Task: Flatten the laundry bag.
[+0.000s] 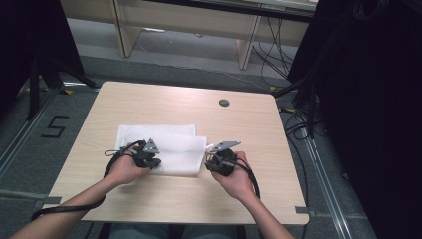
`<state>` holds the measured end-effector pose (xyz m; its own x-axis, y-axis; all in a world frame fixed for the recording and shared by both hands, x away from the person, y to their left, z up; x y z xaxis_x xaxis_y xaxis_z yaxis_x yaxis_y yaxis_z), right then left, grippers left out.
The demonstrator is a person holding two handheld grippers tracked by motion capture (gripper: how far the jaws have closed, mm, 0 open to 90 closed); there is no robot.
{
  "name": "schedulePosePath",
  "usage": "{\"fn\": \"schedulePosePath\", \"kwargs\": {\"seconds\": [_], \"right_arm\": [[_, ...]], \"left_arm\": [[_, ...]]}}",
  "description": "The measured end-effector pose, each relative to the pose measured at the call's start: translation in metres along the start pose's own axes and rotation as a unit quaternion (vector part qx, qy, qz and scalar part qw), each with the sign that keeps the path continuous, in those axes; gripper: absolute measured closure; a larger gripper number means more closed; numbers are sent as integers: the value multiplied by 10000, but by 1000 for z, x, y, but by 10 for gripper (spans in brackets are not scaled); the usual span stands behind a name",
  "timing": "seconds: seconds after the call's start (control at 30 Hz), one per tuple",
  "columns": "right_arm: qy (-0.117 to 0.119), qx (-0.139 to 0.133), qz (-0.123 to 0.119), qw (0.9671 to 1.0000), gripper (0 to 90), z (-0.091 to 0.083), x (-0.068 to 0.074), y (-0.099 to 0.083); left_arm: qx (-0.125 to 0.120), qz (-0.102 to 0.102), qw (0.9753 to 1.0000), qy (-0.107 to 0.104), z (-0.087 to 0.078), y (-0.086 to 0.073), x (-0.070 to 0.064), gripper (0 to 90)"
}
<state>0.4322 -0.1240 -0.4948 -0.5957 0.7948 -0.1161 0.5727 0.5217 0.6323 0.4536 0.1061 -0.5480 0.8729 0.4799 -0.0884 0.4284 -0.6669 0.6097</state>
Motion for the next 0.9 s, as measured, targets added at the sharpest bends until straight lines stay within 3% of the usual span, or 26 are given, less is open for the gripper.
{"fn": "schedulePosePath", "kwargs": {"seconds": [0.13, 0.17, 0.3, 0.33, 0.37, 0.4, 0.43, 0.5, 0.53, 0.8, 0.9], "right_arm": [[80, 22, -110, 9999, 851, 17, 11, 20], [64, 79, -262, 9996, 862, 26, 14, 25], [180, 331, -186, 9991, 880, 34, 21, 26], [112, 320, -446, 9984, 887, 40, 20, 25], [104, 436, -343, 9984, 893, 41, 22, 23], [97, 443, -458, 9979, 896, 44, 21, 21], [122, 554, -385, 9976, 900, 45, 22, 18], [125, 763, -420, 9961, 900, 49, 23, 9], [113, 797, -452, 9957, 900, 50, 23, 7], [34, 1096, -616, 9921, 900, 44, 23, -11], [59, 1158, -537, 9918, 900, 40, 21, -17]], "left_arm": [[-3, 141, 9999, -61, -1, -3, -12, 897], [57, 201, 9997, -85, -2, -4, -13, 897], [27, 245, 9995, -192, -3, -8, -23, 897], [65, 300, 9993, -205, -4, -8, -24, 897], [46, 243, 9995, -208, -4, -9, -26, 897], [42, 316, 9993, -218, -4, -9, -26, 897], [50, 270, 9993, -237, -4, -9, -28, 897], [89, 367, 9990, -250, -5, -9, -28, 897], [67, 292, 9992, -254, -4, -10, -29, 897], [32, 275, 9993, -248, -1, -6, -33, 893], [-70, 264, 9992, -302, 1, -4, -37, 876]]}}
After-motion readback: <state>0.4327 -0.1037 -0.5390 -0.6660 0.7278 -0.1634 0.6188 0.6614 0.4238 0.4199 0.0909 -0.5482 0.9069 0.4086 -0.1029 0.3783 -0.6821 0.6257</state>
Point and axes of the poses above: each handheld gripper's, and its own axes: z roughly forward along the jaws, y roughly out of its top, x roughly to its left, the point moved 6 cm from there along z, roughly forward along the jaws, and after that the axes turned 11 degrees about -y, right-handed, at the moved point
